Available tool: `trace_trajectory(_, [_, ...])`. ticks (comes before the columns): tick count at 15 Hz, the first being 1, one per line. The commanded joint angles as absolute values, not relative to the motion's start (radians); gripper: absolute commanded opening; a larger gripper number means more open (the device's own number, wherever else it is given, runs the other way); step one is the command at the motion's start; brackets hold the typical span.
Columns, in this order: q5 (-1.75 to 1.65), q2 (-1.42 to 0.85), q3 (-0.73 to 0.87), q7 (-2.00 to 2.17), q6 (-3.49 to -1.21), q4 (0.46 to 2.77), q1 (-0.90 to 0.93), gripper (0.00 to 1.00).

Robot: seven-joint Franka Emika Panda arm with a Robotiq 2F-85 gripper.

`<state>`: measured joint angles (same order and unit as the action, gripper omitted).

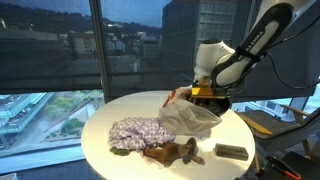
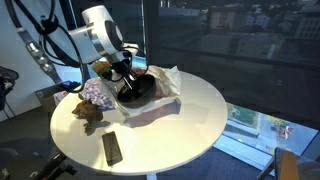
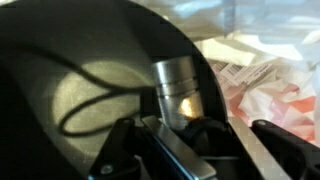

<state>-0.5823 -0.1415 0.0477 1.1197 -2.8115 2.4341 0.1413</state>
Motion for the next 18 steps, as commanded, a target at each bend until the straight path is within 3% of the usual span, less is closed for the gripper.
trace_trajectory(1, [-0.493, -0.181, 0.015, 1.025, -2.788, 2.382, 0.135, 0.04])
trace_trajectory(6, [-0.713, -0.198, 0.058, 1.106, -2.874, 2.331, 0.175, 0.03])
trace_trajectory(18, [-0.671, -0.465, -0.043, 0.876, -3.169, 2.226, 0.048, 0.09])
